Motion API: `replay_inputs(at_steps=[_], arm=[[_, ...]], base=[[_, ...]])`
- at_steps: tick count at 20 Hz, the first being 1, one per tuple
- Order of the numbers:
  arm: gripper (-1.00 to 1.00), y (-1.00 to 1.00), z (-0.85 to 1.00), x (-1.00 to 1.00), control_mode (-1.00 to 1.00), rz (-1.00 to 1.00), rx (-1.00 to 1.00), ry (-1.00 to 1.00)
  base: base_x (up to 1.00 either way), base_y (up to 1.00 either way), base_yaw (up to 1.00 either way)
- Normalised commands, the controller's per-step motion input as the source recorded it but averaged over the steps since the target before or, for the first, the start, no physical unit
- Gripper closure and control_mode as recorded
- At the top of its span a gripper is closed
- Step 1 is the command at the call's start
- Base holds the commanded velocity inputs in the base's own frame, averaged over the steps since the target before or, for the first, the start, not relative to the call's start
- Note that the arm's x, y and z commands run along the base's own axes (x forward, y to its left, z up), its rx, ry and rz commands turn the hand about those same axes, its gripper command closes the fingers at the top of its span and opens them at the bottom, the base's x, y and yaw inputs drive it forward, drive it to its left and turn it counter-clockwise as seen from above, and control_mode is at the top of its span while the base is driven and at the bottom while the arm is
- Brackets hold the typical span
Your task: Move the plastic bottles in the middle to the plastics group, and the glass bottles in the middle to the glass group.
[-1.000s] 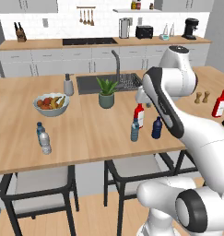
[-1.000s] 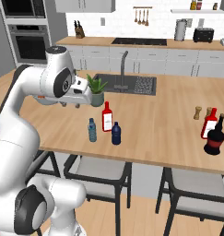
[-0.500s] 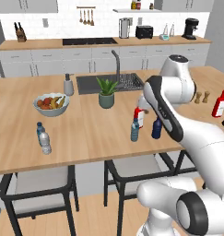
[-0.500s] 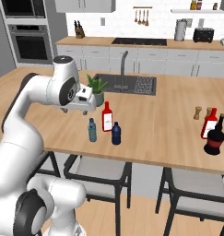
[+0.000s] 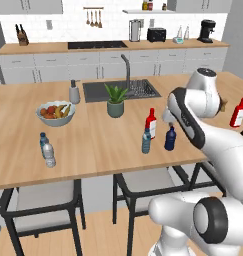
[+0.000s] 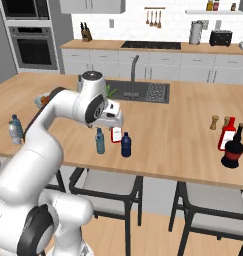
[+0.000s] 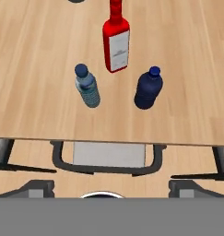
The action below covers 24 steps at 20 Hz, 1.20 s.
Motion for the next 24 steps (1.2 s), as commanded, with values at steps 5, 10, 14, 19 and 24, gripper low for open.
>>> replay_inputs(at_steps=[5, 10, 14, 19, 24], arm=[[-1.00, -0.41, -0.44, 0.40, -1.00, 0.00, 0.00, 0.01], [-1.00, -0.46, -0.42, 0.48, -1.00, 0.00, 0.01, 0.02], [-1.00, -0.18, -0.55, 0.23, -1.00, 0.00, 0.00, -0.06], [-1.00, -0.02, -0.41, 0.18, -1.00, 0.00, 0.04, -0.17], [-1.00, 0.00, -0.10, 0.45, -1.00, 0.00, 0.01, -0.06]], base=[[0.00, 0.00, 0.00], [0.00, 0.00, 0.00], [0.00, 0.00, 0.00], [0.00, 0.00, 0.00], [0.00, 0.00, 0.00]])
